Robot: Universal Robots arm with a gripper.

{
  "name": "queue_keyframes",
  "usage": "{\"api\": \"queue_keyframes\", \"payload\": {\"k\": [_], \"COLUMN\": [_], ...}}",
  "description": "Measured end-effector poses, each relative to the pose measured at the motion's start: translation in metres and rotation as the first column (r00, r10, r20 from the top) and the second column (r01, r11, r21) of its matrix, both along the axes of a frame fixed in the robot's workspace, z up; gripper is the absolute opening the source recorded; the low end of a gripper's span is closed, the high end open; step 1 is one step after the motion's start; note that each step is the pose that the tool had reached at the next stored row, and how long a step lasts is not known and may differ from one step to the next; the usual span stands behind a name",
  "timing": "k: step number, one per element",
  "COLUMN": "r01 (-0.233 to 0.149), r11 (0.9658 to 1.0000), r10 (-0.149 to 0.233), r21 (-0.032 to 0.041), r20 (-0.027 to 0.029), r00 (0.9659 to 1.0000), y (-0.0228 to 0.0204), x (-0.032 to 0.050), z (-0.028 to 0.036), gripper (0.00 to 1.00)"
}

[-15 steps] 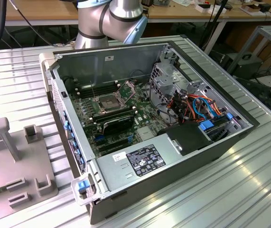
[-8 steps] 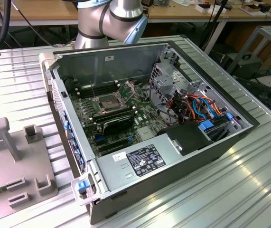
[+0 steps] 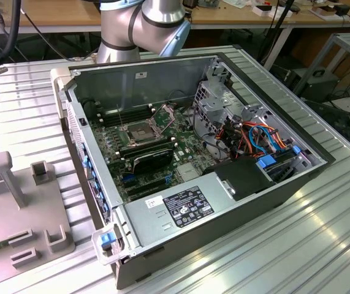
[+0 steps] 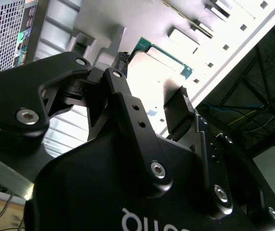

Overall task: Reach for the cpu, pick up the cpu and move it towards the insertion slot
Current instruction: 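Pick up the cpu and move it towards the insertion slot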

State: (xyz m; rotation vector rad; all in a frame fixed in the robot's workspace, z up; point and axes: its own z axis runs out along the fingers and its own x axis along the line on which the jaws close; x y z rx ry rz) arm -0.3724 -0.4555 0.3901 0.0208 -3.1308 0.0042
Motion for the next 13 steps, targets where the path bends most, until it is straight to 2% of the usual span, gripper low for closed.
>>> {"api": "queue_keyframes", "payload": {"k": [13], "r01": [0.0], "r11": [1.0], "r10": [0.0], "r21": [-0.0001], "r20": [0.0], "r00": [1.0], "y": [0.0], "x": [0.0082], "z": [0.0], "gripper": [0.55]}}
